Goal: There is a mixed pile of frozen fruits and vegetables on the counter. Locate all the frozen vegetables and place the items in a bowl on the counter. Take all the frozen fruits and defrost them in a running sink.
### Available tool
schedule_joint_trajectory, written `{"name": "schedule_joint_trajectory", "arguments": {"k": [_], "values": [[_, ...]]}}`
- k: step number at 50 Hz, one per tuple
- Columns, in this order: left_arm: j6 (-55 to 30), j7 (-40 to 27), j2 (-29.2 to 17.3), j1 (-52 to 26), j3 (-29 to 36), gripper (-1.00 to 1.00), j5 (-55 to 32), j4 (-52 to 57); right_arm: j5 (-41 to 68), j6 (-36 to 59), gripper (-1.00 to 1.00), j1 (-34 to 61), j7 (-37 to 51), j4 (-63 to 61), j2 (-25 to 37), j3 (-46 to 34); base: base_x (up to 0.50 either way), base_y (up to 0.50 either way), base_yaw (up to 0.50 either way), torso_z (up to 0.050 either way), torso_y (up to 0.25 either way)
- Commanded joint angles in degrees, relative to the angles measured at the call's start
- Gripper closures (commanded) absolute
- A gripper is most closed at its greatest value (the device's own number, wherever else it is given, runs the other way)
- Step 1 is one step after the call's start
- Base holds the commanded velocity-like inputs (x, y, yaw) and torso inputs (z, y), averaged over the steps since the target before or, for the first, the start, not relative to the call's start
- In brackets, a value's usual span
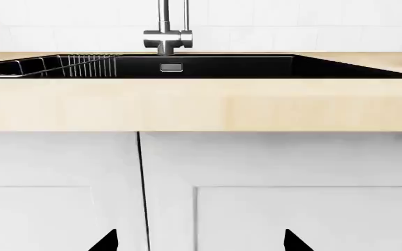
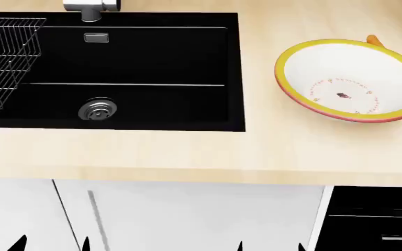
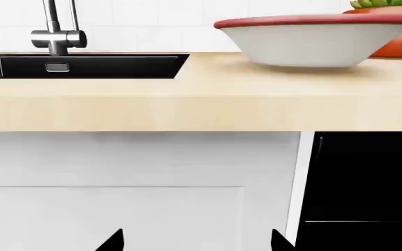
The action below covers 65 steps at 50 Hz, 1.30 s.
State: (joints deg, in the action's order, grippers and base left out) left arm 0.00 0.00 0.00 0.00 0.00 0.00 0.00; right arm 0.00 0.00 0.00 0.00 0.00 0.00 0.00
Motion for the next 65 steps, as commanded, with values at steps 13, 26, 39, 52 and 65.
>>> {"name": "schedule_joint_trajectory", "arguments": {"k": [13,26,39,52,65], "values": [[-0.52,-1.24,-0.58,-0.06,0.84,-1.0,0.43,0.1,0.03,0.53,-1.0,-0.11,1.0,-0.41,0.55,-0.86,0.0,0.0,0.0,0.0,0.0],[-5.64,-3.39,-3.1,0.82,2.27,-1.0,-3.93,5.37,4.17,4.26,-1.0,-0.84,3.32,-5.66,3.13,-2.65,0.0,0.0,0.0,0.0,0.0],[-34.48,-5.37,-6.68,-1.29,2.22,-1.0,-6.02,34.18,7.89,26.55,-1.0,-0.85,5.97,-34.29,6.77,-1.9,0.0,0.0,0.0,0.0,0.0],[-47.74,-3.86,-6.51,-3.15,-0.43,-1.0,-13.27,46.91,10.02,42.59,-1.0,1.82,8.07,-45.42,9.32,-1.4,0.0,0.0,0.0,0.007,0.0],[-46.82,-4.44,-7.19,-3.76,-1.75,-1.0,-14.44,45.5,12.28,46.65,-1.0,2.29,8.7,-48.15,9.6,-0.21,0.0,0.0,0.0,0.05,0.0]]}}
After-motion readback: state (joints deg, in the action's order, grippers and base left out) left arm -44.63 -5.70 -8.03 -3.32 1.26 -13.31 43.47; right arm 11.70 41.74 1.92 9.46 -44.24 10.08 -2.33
